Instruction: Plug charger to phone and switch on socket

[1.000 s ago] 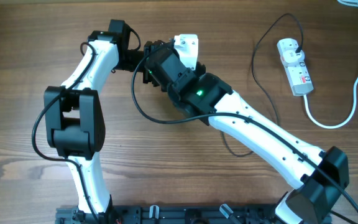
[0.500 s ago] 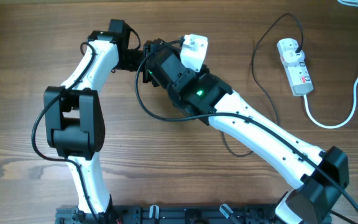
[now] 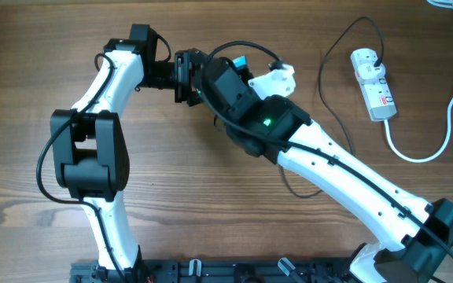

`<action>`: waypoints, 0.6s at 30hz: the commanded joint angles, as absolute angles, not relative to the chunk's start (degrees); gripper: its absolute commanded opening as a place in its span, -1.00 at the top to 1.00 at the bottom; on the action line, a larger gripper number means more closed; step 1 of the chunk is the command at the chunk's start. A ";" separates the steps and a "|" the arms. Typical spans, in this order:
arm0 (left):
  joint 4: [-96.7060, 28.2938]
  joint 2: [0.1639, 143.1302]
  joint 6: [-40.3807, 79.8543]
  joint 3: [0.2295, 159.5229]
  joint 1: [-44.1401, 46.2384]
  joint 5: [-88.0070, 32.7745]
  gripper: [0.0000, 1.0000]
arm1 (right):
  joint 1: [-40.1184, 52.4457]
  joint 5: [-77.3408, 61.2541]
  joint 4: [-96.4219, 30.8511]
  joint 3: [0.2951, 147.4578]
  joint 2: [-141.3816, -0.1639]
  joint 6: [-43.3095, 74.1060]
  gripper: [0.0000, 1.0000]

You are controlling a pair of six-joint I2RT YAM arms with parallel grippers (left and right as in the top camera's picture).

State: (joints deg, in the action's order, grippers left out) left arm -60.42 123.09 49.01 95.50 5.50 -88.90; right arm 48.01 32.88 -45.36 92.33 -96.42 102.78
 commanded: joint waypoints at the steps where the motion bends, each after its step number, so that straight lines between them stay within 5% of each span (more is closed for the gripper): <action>1: -60.47 121.05 51.90 95.48 5.30 -90.35 -0.40 | 47.94 29.28 -48.97 93.41 -95.13 118.63 0.91; 18: -63.31 121.03 53.41 95.48 5.41 -90.37 -0.30 | 47.55 29.91 -44.62 93.41 -98.06 118.69 0.92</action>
